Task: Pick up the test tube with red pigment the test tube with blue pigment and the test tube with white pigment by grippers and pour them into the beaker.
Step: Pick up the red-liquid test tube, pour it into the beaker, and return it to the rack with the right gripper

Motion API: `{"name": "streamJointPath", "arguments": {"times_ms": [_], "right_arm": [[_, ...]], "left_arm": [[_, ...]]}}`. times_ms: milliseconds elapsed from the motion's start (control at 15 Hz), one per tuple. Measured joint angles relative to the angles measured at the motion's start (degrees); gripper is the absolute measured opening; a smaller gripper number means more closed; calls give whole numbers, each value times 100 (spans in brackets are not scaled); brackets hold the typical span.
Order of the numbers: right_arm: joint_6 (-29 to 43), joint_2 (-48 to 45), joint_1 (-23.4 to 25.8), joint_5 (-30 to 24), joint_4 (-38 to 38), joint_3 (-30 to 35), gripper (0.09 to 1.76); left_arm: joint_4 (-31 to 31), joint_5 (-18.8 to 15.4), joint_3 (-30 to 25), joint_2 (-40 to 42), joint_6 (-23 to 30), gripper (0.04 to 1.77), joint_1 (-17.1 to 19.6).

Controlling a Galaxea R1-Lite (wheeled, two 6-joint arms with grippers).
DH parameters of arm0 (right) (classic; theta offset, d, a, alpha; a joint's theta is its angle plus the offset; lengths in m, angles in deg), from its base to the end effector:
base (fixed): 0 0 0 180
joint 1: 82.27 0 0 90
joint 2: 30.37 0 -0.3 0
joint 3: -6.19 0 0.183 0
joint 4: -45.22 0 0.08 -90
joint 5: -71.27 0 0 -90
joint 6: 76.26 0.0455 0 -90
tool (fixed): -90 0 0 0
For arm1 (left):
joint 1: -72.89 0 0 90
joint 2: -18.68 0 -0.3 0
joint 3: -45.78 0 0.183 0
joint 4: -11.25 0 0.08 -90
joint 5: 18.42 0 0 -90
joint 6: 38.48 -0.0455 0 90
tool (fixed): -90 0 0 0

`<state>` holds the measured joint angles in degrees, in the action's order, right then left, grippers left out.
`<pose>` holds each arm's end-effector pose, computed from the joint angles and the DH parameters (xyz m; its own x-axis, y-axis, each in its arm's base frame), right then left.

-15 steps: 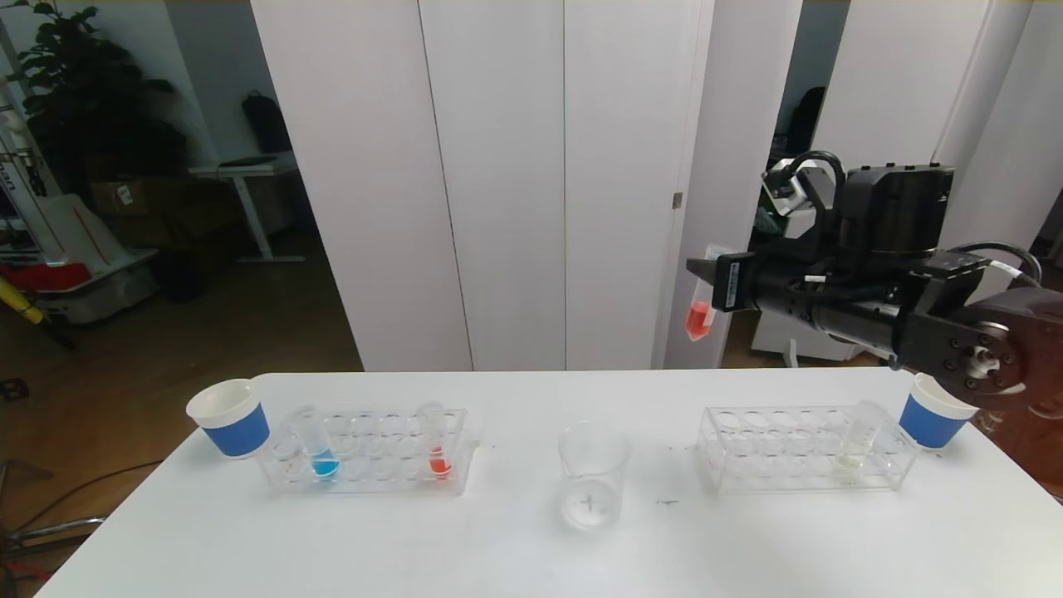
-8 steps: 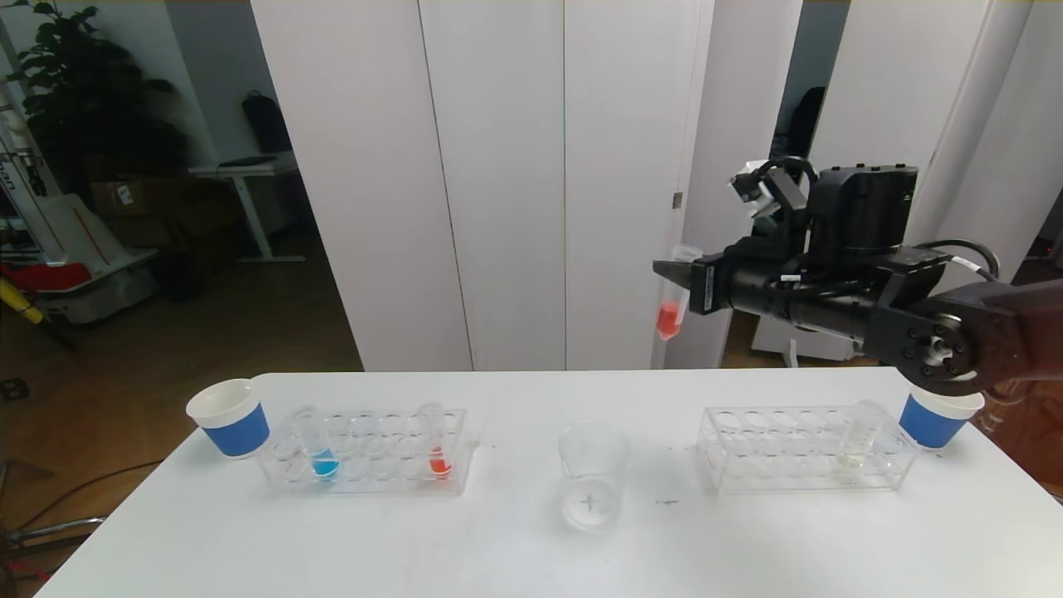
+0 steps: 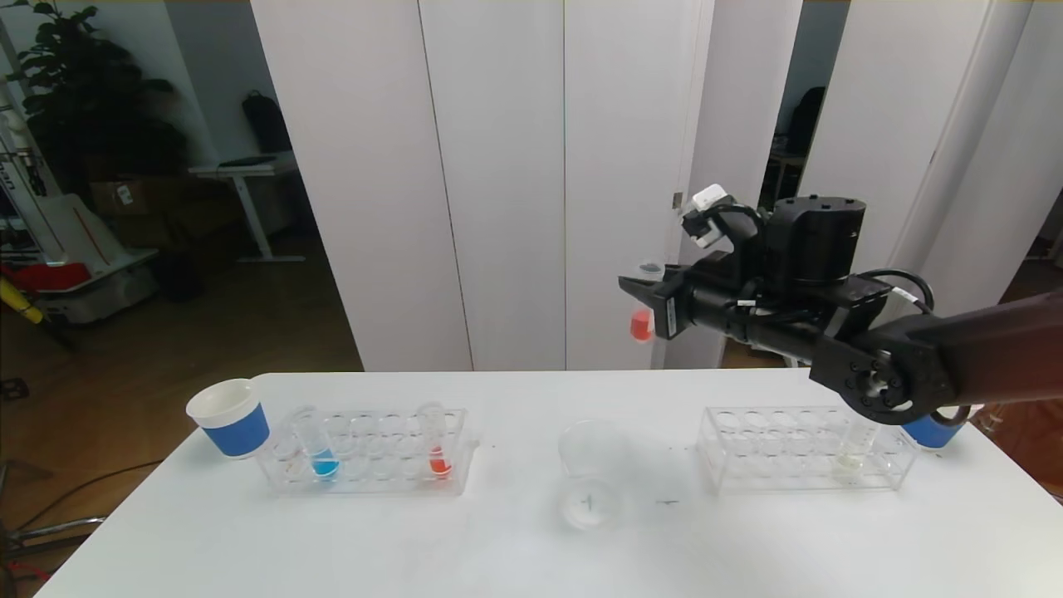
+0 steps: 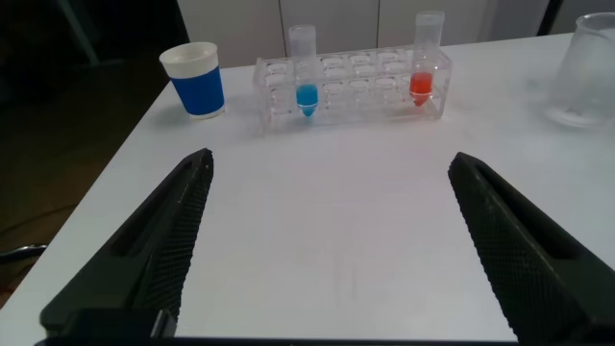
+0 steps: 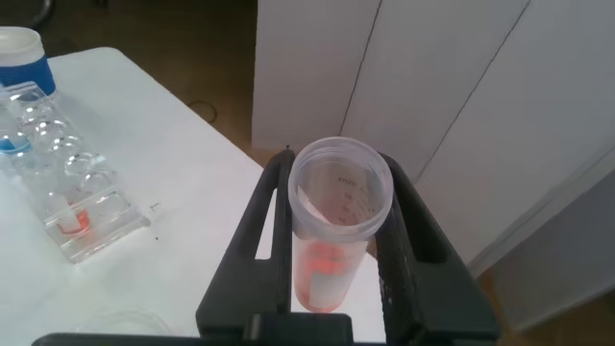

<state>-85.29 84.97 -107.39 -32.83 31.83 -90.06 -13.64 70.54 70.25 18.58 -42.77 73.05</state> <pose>0.3800 0.1904 0.1990 0.7704 0.6303 -0.0963 -0.6375 0.7590 -0.1323 -0.0078 -0.0008 0.0749 0.9998 -0.0154 -0.0091 0.0160 0.9971 0.0746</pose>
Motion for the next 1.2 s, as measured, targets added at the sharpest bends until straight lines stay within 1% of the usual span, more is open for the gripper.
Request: {"name": "streamJointPath", "arguments": {"times_ms": [133, 267, 400, 467, 667, 800, 1200], "right_arm": [[-20, 55, -93, -15, -540, 224, 57], [-204, 96, -149, -67, -1086, 505, 57], [-581, 113, -148, -478, -1396, 762, 57], [-797, 113, -129, -689, -1495, 877, 57], [-1513, 111, -88, -1047, -1860, 1125, 57], [-1919, 118, -88, -1395, -2002, 1239, 57], [-3115, 122, -29, -2068, -2334, 1595, 57]], "left_arm": [[0, -1, 0, 0, 0, 175, 0], [0, 0, 0, 0, 0, 175, 0], [0, -1, 0, 0, 0, 175, 0], [0, 0, 0, 0, 0, 175, 0], [0, 0, 0, 0, 0, 175, 0], [0, -1, 0, 0, 0, 175, 0], [0, -1, 0, 0, 0, 175, 0]]}}
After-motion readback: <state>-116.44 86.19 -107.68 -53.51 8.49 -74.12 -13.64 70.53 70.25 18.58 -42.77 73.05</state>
